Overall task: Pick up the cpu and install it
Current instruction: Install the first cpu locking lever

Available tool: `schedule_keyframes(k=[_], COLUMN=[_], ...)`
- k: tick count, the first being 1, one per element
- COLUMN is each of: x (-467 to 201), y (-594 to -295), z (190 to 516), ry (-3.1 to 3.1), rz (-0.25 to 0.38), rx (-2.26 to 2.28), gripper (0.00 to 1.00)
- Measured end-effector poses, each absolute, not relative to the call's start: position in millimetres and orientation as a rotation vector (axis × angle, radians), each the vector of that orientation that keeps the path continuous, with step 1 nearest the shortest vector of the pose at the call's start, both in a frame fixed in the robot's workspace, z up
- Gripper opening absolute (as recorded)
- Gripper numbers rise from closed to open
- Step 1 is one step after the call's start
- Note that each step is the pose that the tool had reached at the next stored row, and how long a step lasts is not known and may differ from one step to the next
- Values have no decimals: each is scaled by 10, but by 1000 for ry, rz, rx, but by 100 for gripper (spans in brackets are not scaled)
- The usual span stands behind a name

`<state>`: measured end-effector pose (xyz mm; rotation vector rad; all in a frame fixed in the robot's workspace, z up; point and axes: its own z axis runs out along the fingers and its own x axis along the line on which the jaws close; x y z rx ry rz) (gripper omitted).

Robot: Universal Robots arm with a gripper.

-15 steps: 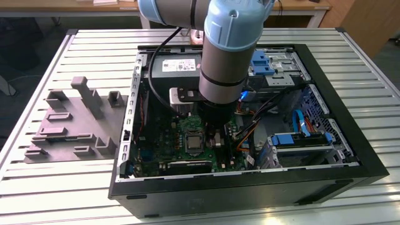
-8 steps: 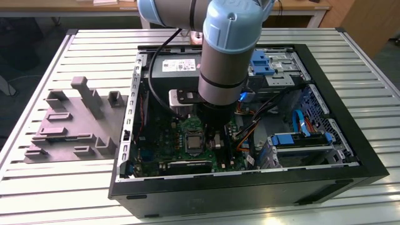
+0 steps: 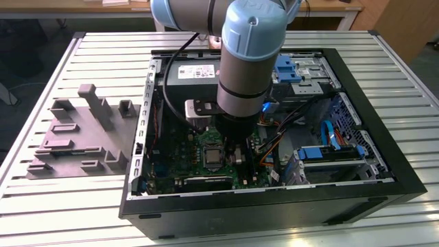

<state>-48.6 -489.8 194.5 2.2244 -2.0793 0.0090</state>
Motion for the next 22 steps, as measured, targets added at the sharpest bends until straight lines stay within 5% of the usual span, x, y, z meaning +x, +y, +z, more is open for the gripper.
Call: schedule_keyframes(k=[22], x=[-452], y=[-4898], z=[1870], ry=[-2079], rz=[9], rx=[2224], gripper=[11])
